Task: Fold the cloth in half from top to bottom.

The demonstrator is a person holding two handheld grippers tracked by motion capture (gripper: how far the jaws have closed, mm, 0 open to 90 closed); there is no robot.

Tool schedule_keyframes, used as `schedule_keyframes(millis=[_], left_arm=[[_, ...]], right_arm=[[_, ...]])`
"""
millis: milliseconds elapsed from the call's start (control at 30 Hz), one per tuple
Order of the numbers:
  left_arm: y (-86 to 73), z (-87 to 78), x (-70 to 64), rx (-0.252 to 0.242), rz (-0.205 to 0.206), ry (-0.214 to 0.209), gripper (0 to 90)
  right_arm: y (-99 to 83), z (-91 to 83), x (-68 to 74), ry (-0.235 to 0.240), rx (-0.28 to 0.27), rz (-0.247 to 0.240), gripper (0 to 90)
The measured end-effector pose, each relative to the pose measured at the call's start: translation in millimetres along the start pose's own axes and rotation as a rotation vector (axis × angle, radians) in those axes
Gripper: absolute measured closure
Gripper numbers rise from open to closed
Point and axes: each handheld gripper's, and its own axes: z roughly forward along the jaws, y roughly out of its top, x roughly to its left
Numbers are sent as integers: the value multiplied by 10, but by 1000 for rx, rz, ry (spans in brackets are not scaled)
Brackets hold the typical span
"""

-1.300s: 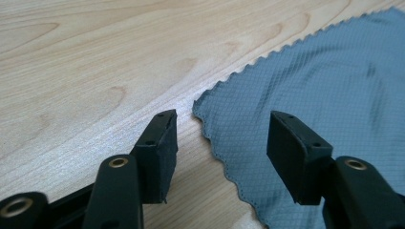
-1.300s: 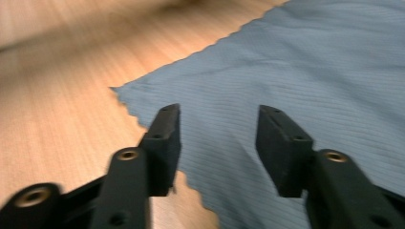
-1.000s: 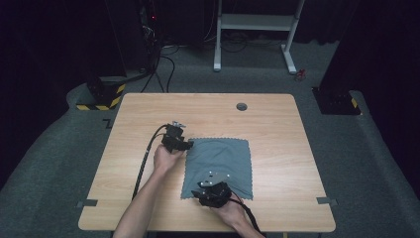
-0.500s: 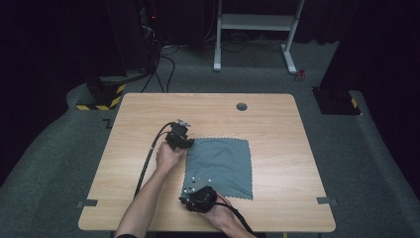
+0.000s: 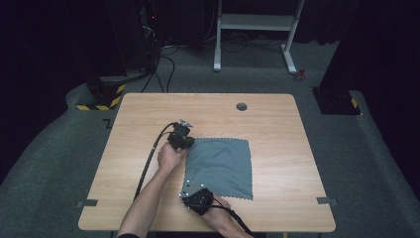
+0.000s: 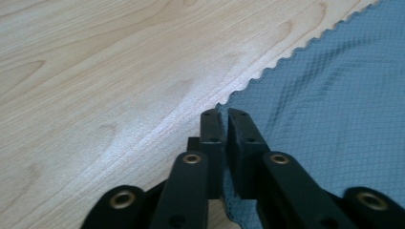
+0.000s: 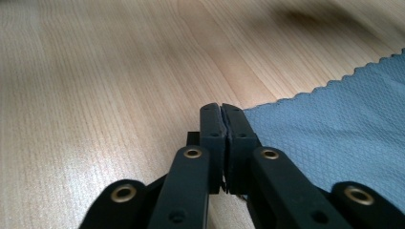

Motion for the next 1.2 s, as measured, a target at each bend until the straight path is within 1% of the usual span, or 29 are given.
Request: schedule_keyframes(millis=[167, 300, 333, 367, 400, 500, 533, 567, 600, 633, 700, 733, 767, 867, 1000, 1133, 1167, 1200], left_arm=[[1, -1, 24, 0, -3, -19, 891], [0, -18, 36, 3, 0, -19, 894], [4, -28, 39, 2, 0, -22, 895], [7, -36, 38, -3, -6, -26, 895], [12, -45, 46, -5, 1, -24, 895], [11, -54, 54, -17, -8, -37, 895], [11, -58, 62, -19, -4, -41, 896], [12, -66, 69, -21, -3, -44, 895], [14, -73, 73, -26, -10, -51, 896], [17, -84, 83, -32, -8, -49, 896], [26, -110, 105, -46, -16, -59, 897], [26, -110, 105, -46, -16, -59, 897], [36, -136, 133, -56, -25, -72, 897], [39, -153, 155, -64, -38, -84, 897], [40, -157, 165, -65, -37, -82, 897], [61, -168, 171, -64, -33, -90, 897], [78, -183, 179, -68, -26, -87, 898], [88, -193, 177, -69, -30, -94, 897]], right_arm=[[0, -4, 4, -3, 1, 2, 900], [-13, -19, -24, 26, -8, 25, 900], [-17, -27, -26, 35, -8, 39, 900], [-22, -34, -32, 39, -13, 43, 900], [-25, -41, -38, 42, -14, 43, 900], [-27, -46, -52, 54, -15, 58, 900], [-26, -47, -61, 59, -22, 59, 900], [-24, -57, -59, 61, -12, 72, 900], [-23, -60, -68, 63, -22, 70, 900], [-22, -68, -72, 66, -24, 79, 900], [-18, -83, -82, 74, -33, 90, 900], [-16, -86, -84, 74, -34, 87, 900], [-14, -93, -81, 73, -32, 86, 900], [-11, -106, -86, 77, -39, 85, 900], [0, -125, -92, 85, -45, 97, 900], [24, -136, -91, 83, -51, 89, 900], [28, -137, -91, 83, -52, 89, 900], [35, -142, -90, 84, -53, 92, 900]])
